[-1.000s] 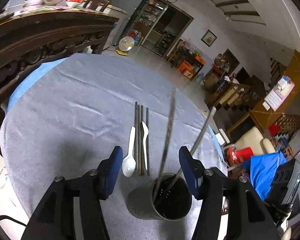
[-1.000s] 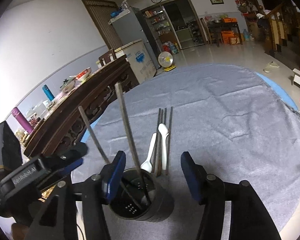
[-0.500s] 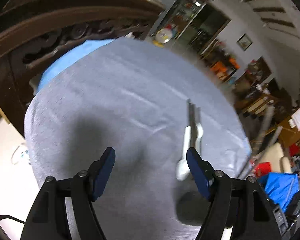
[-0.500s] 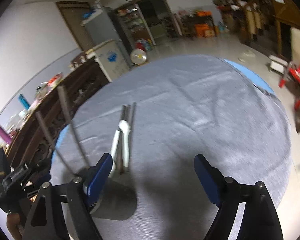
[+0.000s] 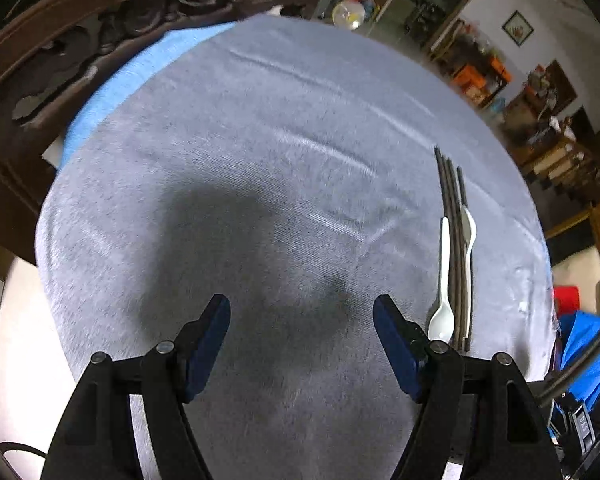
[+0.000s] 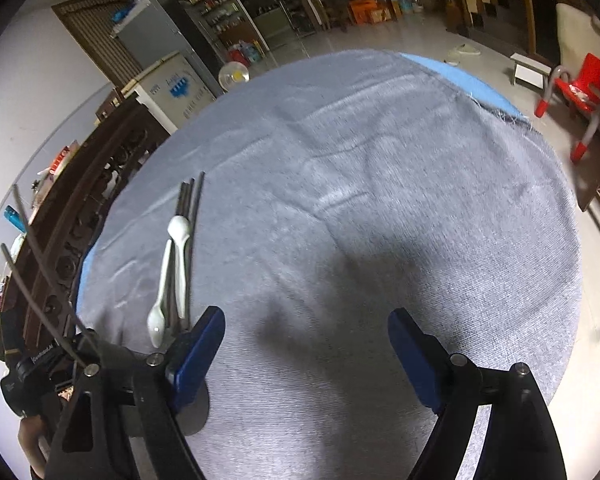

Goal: Organize utensils
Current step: 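Grasp the white plastic spoon by its handle with the left tool, then grasp the slim white plastic utensil with the right tool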

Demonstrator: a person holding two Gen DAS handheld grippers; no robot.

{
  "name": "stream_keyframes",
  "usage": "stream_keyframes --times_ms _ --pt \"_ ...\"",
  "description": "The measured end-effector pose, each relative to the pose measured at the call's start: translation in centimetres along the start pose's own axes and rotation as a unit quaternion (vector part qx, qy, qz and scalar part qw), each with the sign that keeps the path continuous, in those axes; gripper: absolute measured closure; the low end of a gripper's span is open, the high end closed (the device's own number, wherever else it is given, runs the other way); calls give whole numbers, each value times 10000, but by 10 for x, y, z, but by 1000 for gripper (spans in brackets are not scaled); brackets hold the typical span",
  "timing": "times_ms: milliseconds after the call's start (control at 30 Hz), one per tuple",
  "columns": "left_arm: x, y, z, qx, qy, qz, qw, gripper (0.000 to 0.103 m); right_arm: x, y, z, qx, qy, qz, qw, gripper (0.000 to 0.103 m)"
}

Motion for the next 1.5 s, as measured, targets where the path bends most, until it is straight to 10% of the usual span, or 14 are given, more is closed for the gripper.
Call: stream_keyframes --times_ms 233,600,1167,1500 --pt "18 -28 40 113 -687 -685 9952 29 -1 -17 4 -3 -42 -250 9997 17" --pt "14 -79 116 623 -1865 -1854 9628 29 7 -23 12 -14 -115 -295 9995 17" --pt "7 -100 152 1261 -2368 -1860 9452 28 5 -30 28 32 -308 -355 9989 17" --pt "21 -103 135 1268 -2096 -1805 9526 72 5 -26 32 -44 -301 -370 9989 17"
Point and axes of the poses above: each gripper's, at about its wrist camera, not at the fingertips, and y roughly against the way its jaws point, z to its right, x to its top, the point moved 7 cm from there along -y, roughly the way its jaws point, and after that the axes turned 8 degrees about y, right-handed, at the moved point
